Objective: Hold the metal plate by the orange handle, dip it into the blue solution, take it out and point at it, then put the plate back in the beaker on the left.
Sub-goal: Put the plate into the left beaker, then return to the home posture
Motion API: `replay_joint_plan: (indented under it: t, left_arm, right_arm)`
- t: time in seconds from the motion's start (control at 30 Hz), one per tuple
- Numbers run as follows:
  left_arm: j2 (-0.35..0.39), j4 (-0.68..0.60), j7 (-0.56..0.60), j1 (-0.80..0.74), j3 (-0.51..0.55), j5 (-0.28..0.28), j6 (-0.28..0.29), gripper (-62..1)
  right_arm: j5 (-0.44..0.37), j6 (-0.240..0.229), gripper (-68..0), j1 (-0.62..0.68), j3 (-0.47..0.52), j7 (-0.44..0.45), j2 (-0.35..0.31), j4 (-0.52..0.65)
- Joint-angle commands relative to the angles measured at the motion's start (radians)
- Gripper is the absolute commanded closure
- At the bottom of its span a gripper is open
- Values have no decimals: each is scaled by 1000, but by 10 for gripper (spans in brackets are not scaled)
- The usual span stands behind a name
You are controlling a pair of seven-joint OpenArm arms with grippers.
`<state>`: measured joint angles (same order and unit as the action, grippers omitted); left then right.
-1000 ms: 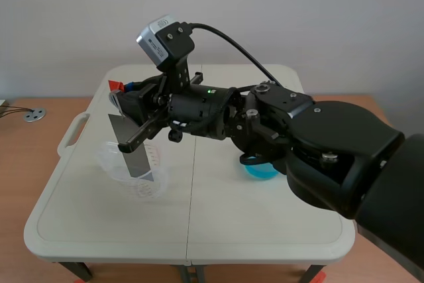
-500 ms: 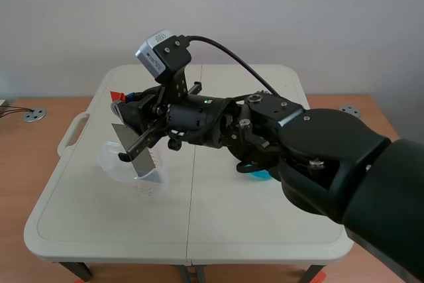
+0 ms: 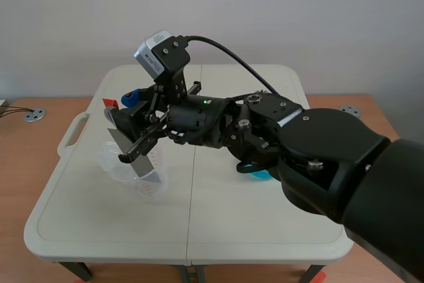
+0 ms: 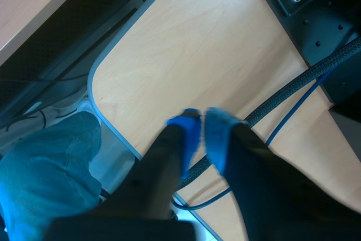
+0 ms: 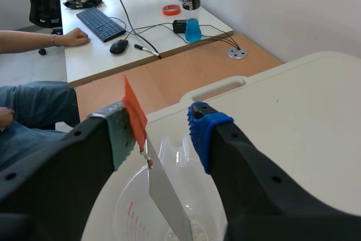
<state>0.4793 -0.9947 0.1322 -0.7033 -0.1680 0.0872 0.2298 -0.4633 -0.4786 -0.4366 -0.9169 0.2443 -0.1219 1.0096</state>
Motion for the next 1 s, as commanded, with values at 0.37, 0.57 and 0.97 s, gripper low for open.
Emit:
replay_joint_plan:
  t: [0.37, 0.57, 0.97]
  left_arm:
    - [0, -11, 10, -8, 5, 37, 1, -623]
    - [0, -11, 9, -8, 5, 37, 1, -623]
    - [2, -13, 7, -8, 12, 24, -14, -623]
  right_arm:
    - [-68, 50, -445, -26, 18, 73, -18, 8]
    - [-87, 65, -477, -26, 67, 72, -52, 8]
    - [-121, 66, -627, -32, 135, 76, -72, 9]
